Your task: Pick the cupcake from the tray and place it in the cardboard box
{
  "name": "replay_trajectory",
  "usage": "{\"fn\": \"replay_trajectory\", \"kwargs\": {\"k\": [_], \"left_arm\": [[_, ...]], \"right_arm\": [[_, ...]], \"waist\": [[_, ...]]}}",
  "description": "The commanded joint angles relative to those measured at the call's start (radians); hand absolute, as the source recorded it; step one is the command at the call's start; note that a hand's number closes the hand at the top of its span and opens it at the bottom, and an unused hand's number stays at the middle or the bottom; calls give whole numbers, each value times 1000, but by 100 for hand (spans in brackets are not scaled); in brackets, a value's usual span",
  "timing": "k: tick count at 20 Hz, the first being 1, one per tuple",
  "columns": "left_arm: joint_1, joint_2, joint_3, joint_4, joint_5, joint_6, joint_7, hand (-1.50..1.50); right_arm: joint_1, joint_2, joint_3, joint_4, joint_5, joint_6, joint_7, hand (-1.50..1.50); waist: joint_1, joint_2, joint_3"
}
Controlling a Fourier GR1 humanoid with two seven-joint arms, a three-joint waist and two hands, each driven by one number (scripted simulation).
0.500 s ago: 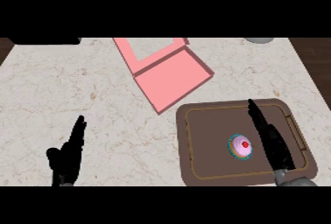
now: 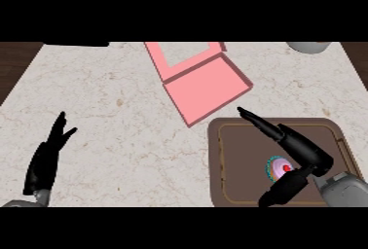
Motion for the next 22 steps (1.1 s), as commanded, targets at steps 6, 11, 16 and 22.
{"fn": "replay_trajectory", "kwargs": {"k": [6, 11, 16, 22], "left_arm": [[-80, 85, 22, 43, -50, -4, 77, 0], [-149, 111, 41, 57, -47, -35, 111, 0], [-159, 104, 33, 66, -57, -42, 120, 0], [-162, 84, 35, 107, -84, -24, 106, 0]], "right_arm": [[-51, -158, -37, 251, -147, 497, -564, -150], [-198, -213, -42, 352, 17, 441, -725, -150], [-279, -298, 87, 350, 265, 307, -784, -150], [-415, -329, 212, 397, 434, 260, -811, -150]], "waist": [[-5, 38, 5], [2, 36, 3], [6, 31, 0], [-4, 26, -3]]}}
